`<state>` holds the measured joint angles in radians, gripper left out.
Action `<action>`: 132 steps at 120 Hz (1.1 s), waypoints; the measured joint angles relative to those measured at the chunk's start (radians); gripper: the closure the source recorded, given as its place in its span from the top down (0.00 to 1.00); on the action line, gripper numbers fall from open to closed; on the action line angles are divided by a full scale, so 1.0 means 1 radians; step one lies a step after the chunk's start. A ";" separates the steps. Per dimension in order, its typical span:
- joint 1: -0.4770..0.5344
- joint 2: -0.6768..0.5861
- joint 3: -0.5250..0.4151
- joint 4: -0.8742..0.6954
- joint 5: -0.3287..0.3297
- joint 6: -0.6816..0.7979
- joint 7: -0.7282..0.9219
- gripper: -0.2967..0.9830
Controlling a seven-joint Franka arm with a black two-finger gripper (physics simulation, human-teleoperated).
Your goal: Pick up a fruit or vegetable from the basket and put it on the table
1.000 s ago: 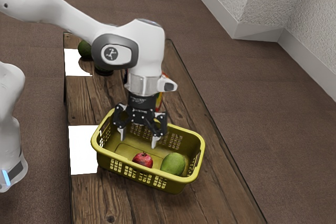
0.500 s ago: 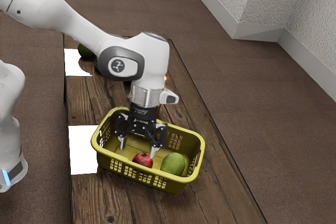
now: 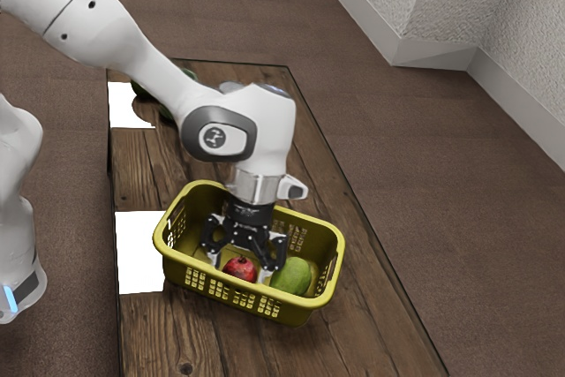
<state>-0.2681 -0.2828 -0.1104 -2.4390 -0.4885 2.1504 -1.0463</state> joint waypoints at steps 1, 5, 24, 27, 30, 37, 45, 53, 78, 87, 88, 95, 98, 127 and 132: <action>0.000 0.001 0.000 0.000 0.000 0.001 0.000 0.70; -0.002 0.006 0.000 0.001 -0.003 0.005 0.001 0.69; -0.008 0.020 0.000 0.003 -0.008 0.026 0.004 0.55; -0.008 0.018 0.001 0.006 -0.007 0.028 0.003 0.53; -0.008 0.017 0.001 0.008 -0.006 0.030 0.003 0.52; -0.006 0.008 0.001 0.014 -0.002 0.033 0.002 0.51; -0.003 -0.013 0.001 0.027 0.004 0.035 0.002 0.49; 0.003 -0.060 0.002 0.072 0.032 0.036 0.000 0.48; -0.075 -0.016 -0.062 0.410 0.141 0.027 -0.023 0.51; -0.140 0.117 -0.068 0.549 0.154 0.025 -0.037 0.51; -0.144 0.129 -0.068 0.558 0.155 0.025 -0.039 0.51; -0.163 0.208 -0.070 0.627 0.161 0.024 -0.048 0.50; -0.167 0.231 -0.070 0.645 0.162 0.024 -0.052 0.50; -0.194 0.294 -0.065 0.701 0.130 0.026 -0.093 0.68; -0.199 0.293 -0.063 0.700 0.126 0.027 -0.100 0.70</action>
<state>-0.4668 0.0106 -0.1735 -1.7387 -0.3629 2.1770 -1.1460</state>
